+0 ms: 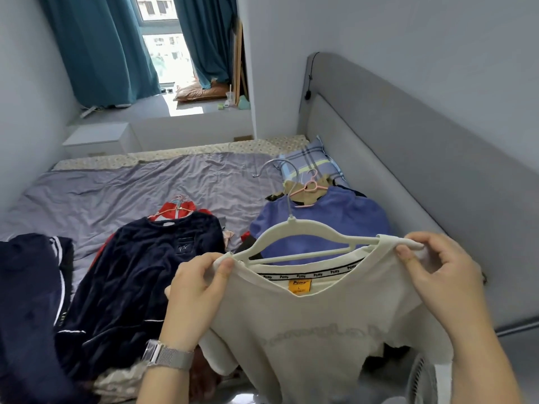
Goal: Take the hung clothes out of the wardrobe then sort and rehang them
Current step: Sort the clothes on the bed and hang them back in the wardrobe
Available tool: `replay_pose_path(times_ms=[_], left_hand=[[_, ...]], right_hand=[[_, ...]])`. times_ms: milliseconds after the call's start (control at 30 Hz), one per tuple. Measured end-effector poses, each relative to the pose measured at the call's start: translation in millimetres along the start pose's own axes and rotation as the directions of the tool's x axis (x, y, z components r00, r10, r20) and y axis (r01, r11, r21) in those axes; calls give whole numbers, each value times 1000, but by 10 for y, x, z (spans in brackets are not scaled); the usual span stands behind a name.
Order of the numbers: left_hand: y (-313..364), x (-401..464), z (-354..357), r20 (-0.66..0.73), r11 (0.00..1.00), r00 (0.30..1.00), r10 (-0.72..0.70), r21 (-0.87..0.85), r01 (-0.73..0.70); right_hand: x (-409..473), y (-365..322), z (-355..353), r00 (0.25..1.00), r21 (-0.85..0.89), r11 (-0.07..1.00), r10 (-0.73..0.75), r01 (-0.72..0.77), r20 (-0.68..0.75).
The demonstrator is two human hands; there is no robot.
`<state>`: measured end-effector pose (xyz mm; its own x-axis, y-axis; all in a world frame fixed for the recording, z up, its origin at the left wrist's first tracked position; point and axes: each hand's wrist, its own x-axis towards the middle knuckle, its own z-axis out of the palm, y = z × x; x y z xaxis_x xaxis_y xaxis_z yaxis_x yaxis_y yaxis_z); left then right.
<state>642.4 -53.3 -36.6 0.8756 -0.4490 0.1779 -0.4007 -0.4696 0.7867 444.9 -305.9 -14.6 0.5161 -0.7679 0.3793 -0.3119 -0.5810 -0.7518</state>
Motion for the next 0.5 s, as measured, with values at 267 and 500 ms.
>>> replay_pose_path(times_ms=[267, 500], left_hand=[[1, 834, 562, 123, 999, 992, 11, -36, -6], [426, 1582, 1008, 129, 988, 980, 154, -27, -152]], right_hand=[[411, 305, 190, 995, -129, 989, 69, -78, -73], [1179, 611, 86, 983, -77, 984, 155, -163, -96]])
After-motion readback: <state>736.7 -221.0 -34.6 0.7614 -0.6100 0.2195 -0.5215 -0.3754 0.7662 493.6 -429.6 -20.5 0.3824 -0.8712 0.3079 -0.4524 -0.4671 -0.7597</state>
